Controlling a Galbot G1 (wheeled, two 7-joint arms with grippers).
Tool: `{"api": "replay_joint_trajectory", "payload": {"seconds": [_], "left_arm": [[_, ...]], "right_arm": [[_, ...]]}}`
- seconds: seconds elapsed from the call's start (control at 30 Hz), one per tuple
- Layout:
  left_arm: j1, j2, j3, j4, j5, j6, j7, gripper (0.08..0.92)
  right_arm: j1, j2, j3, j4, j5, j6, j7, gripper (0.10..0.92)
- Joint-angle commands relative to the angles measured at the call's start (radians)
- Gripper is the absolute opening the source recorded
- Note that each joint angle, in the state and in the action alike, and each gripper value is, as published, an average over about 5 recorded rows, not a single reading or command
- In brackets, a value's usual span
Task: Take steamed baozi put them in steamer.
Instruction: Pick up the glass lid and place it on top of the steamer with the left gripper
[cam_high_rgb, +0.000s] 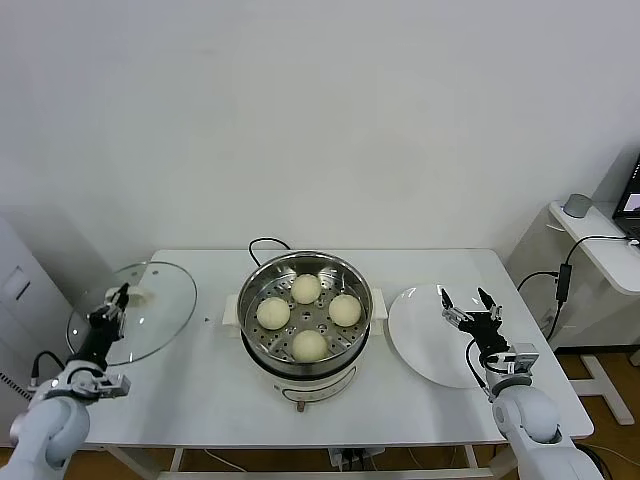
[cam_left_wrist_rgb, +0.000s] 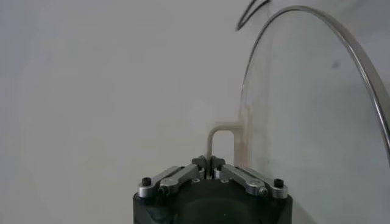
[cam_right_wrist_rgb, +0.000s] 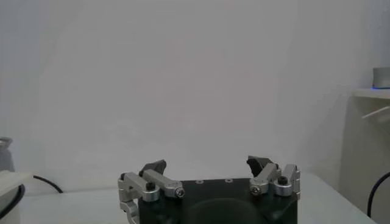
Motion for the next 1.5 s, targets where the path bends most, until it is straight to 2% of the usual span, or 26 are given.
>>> {"api": "replay_joint_trajectory", "payload": {"seconds": [0.03,0.3,0.6,0.73,0.93,1.07,1.5], "left_arm": [[-0.027,0.061,0.045,-0.232,-0.076,0.190,0.173,0.102],[-0.051,0.058,0.212,-0.394,0.019,0.365,0.229,0.102],[-0.122,0.038,0.469,-0.477,0.164,0.549,0.256,0.102],[-0.160,0.000,0.544,-0.477,0.227,0.583,0.282,0.102],[-0.208,-0.094,0.625,-0.468,0.323,0.614,0.345,0.102],[-0.220,-0.122,0.670,-0.459,0.350,0.625,0.372,0.102],[-0.206,-0.208,0.684,-0.397,0.422,0.628,0.400,0.102]], "right_arm": [[0.003,-0.003,-0.002,0.000,0.000,-0.001,-0.001,0.823],[0.004,-0.006,0.000,-0.002,0.001,-0.001,-0.001,0.823],[0.011,-0.005,-0.006,-0.007,0.000,-0.001,0.001,0.823],[0.011,-0.013,-0.005,-0.011,0.000,-0.001,0.003,0.823],[0.012,-0.022,-0.004,-0.019,0.000,-0.001,0.005,0.823],[0.014,-0.021,-0.004,-0.024,-0.001,0.000,0.005,0.823],[0.024,-0.018,-0.017,-0.032,-0.004,0.000,0.007,0.823]]}}
